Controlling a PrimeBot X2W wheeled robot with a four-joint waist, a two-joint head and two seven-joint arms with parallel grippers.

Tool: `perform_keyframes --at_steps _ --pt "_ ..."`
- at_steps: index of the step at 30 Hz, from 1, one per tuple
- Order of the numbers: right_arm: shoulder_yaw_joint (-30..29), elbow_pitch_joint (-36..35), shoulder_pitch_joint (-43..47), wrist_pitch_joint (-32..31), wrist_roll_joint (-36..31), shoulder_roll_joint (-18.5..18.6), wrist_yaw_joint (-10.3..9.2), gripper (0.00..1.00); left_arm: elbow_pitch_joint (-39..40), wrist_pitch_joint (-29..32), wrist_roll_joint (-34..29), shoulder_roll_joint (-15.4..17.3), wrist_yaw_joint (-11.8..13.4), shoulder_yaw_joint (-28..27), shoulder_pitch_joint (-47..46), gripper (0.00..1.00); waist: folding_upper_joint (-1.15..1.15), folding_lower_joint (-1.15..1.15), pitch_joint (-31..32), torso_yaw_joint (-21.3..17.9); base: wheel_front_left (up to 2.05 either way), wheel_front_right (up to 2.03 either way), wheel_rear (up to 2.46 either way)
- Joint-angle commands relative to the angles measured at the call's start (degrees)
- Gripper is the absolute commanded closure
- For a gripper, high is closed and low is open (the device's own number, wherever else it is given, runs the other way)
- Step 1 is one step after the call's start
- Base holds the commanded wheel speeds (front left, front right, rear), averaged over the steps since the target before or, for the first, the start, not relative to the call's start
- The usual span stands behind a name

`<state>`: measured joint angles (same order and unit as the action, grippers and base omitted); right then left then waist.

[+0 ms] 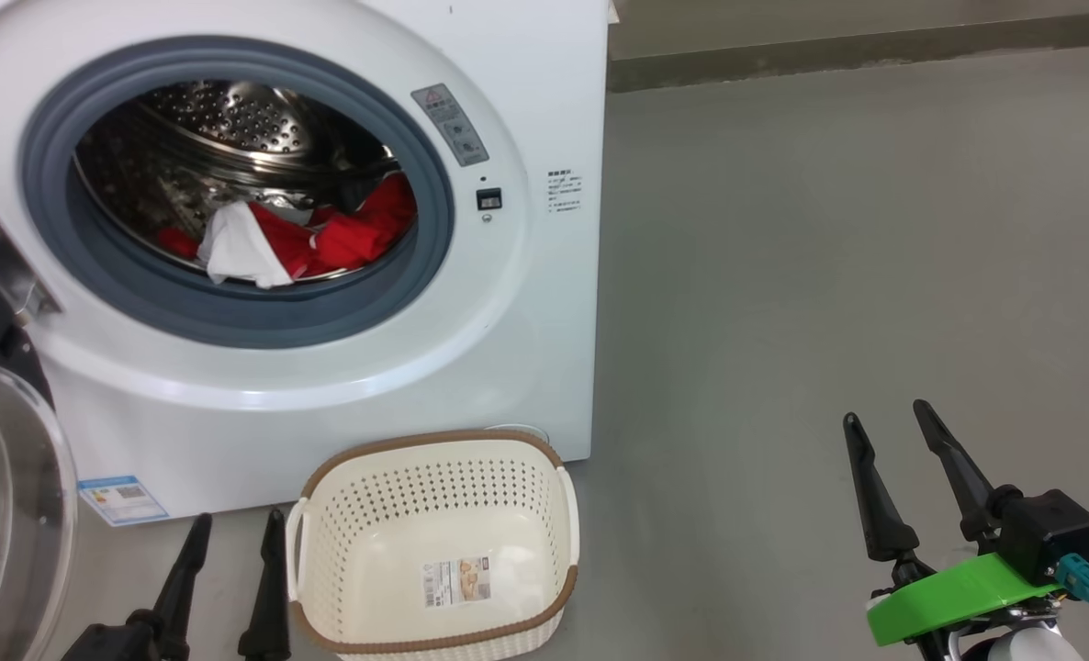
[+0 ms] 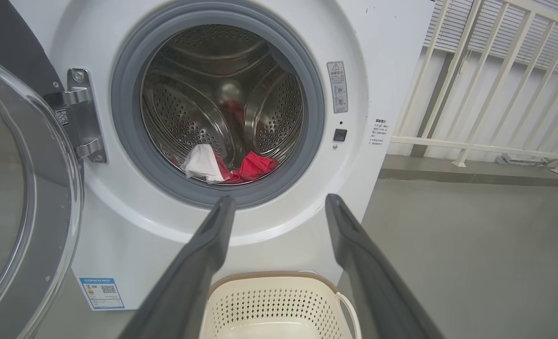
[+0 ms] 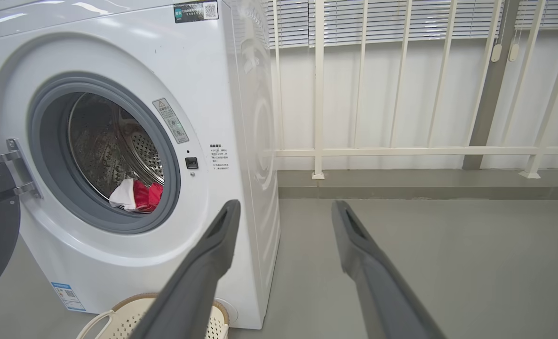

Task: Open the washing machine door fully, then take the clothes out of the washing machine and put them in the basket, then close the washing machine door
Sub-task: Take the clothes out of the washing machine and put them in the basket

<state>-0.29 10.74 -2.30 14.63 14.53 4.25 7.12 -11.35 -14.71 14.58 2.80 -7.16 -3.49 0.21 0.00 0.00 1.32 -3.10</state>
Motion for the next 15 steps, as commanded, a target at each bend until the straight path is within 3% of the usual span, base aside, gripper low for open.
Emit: perform_keyframes --at_steps 1,15 --pt "1.5 -1.3 -1.3 0.4 0.3 0.9 0.36 0.0 1.3 -0.3 -0.7 0.4 -0.3 -2.0 -1.6 0.0 0.0 0.0 -0.1 -0.1 1.48 -0.76 -0.72" --pt "2.1 -0.7 -1.5 0.4 0.7 0.8 0.36 0.0 1.6 -0.3 0.3 0.1 -0.3 -1.9 -2.2 0.0 0.0 0.0 -0.8 -0.3 1.6 -1.66 0.05"
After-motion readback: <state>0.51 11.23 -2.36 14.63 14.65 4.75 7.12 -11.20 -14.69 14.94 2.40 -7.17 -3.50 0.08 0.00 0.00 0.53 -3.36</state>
